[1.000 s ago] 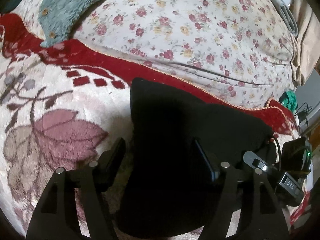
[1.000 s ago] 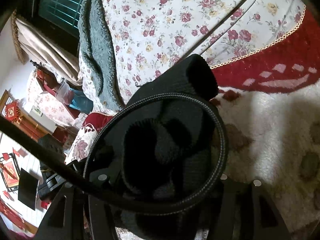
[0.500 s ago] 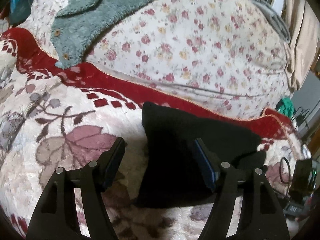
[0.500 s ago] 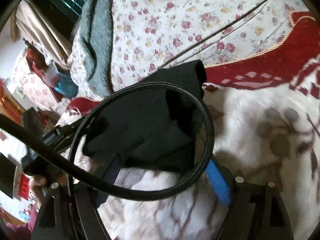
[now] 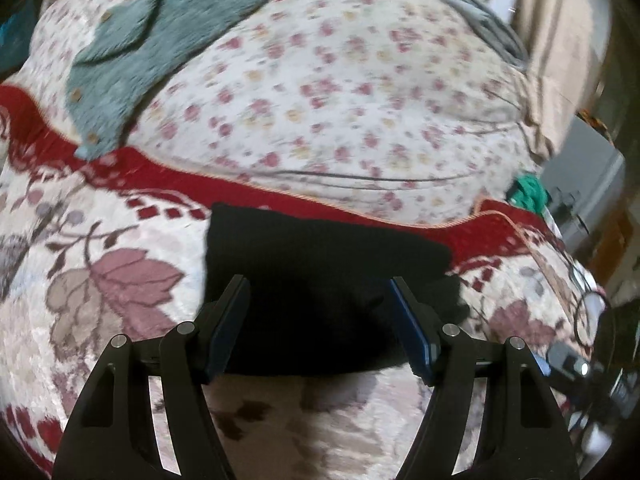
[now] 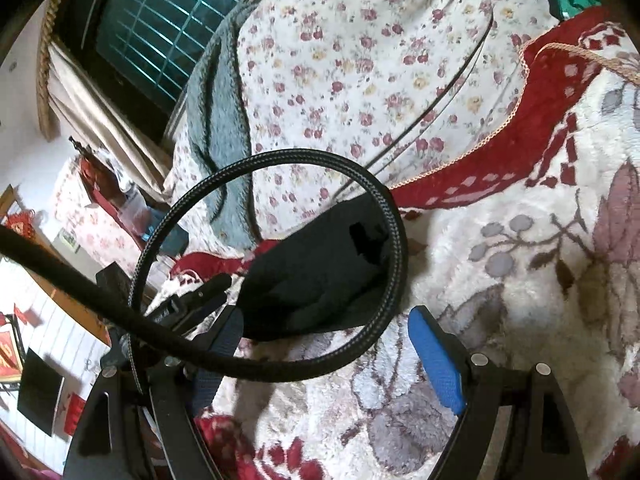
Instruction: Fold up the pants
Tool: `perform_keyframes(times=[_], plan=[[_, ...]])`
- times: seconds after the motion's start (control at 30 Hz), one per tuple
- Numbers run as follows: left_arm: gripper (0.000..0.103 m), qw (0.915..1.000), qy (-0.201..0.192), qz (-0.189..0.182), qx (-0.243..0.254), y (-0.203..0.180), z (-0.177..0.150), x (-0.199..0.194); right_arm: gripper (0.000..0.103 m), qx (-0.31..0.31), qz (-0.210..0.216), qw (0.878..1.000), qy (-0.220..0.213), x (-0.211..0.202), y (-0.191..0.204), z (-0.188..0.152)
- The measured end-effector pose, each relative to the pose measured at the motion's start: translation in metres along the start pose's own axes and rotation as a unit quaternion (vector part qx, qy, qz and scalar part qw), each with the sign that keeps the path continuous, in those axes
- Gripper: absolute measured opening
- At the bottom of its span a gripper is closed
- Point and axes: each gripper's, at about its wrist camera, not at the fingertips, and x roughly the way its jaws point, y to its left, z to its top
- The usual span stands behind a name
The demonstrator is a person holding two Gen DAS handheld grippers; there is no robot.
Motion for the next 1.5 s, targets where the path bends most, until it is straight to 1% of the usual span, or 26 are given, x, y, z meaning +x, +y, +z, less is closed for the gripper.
perform_keyframes(times=[0.1,0.23,0.4,0.43,0.5,0.57,0.77,0.83,0.93,1.0,1.13,1.3,1.4,1.5], plan=[[0.071,0.9999,0.008,-0.012,0.005,-0.004,-0.004,-0.001,0.084,-0.001,-0.002,1.000,0.000,0.000,0.002,-0.002],[0.071,0.9991,0.026,-0.031,-0.010,-0.002,-0.007,-0.001,0.088,-0.006,-0.009,1.000,0.010,0.008,0.004,-0.005],[0.071,0.9982,0.019,-0.052,-0.023,0.002,-0.014,-0.016,0.088,-0.009,-0.006,1.000,0.028,0.025,0.009,-0.008],[0.071,0.9978,0.020,-0.056,-0.029,0.005,-0.016,-0.017,0.088,-0.010,-0.006,0.999,0.031,0.028,0.009,-0.008],[0.077,0.9963,0.031,-0.066,-0.046,0.010,-0.021,-0.017,0.088,-0.013,-0.004,0.999,0.036,0.033,0.011,-0.009],[0.078,0.9955,0.038,-0.070,-0.051,0.012,-0.022,-0.015,0.088,-0.014,-0.002,0.999,0.040,0.037,0.013,-0.010],[0.078,0.9978,0.023,-0.051,-0.036,0.010,-0.021,-0.017,0.088,-0.026,0.005,0.999,0.041,0.045,0.022,-0.007],[0.078,0.9987,0.022,-0.036,-0.029,0.011,-0.023,-0.014,0.088,-0.033,0.005,0.999,0.039,0.047,0.026,-0.006],[0.078,0.9998,0.018,0.004,-0.004,0.008,-0.026,-0.010,0.088,-0.050,-0.004,0.998,0.036,0.050,0.031,-0.004],[0.078,0.9996,0.019,0.020,0.007,0.008,-0.027,-0.006,0.088,-0.059,-0.011,0.997,0.037,0.054,0.034,-0.004],[0.078,0.9984,0.028,0.046,0.016,0.012,-0.030,0.003,0.088,-0.077,-0.032,0.996,0.042,0.063,0.038,-0.005],[0.078,0.9965,0.027,0.078,0.009,0.021,-0.029,0.008,0.088,-0.089,-0.053,0.994,0.042,0.066,0.041,-0.004],[0.078,0.9954,0.023,0.093,0.008,0.024,-0.027,0.008,0.088,-0.093,-0.067,0.993,0.039,0.066,0.040,-0.002],[0.078,0.9939,0.010,0.108,0.022,0.023,-0.026,0.005,0.088,-0.091,-0.069,0.993,0.039,0.066,0.038,0.001]])
